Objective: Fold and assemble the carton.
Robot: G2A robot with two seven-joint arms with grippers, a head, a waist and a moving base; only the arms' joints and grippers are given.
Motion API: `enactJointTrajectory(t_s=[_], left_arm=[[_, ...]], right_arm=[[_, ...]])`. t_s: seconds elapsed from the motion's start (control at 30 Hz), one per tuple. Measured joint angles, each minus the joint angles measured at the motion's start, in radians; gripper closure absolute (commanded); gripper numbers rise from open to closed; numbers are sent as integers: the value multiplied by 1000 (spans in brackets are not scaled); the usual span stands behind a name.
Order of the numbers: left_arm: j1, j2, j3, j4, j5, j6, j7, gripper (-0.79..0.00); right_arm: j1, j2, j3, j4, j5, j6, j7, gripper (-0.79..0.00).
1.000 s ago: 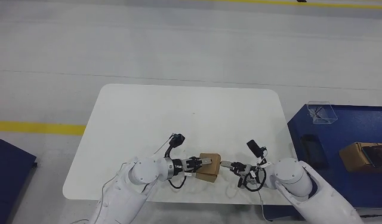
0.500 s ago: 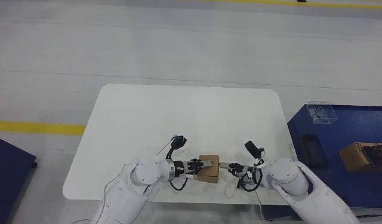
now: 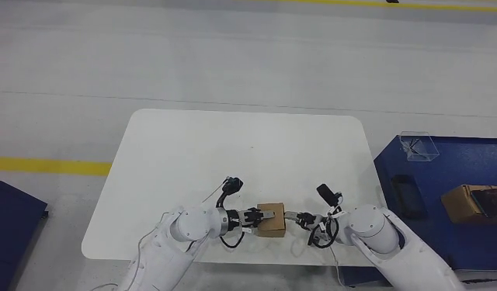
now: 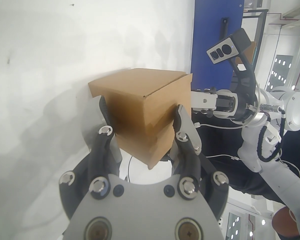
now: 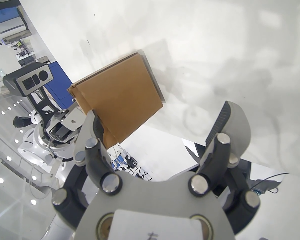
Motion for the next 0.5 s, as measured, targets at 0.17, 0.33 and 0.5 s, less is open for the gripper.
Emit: enactJointTrajectory(t_s=[0.17, 0.33, 0.5], left_arm=[[-2, 0, 8, 3, 13, 5, 2, -449], [2, 1, 9, -8, 20, 4, 13, -465], [9, 4, 4, -24, 23, 5, 17, -486]], right_arm=[[5, -6, -3, 8, 2, 0, 1, -785], [6, -9, 23, 0, 42, 4, -7, -785], [-9, -11, 27, -23, 42, 14, -13, -785]])
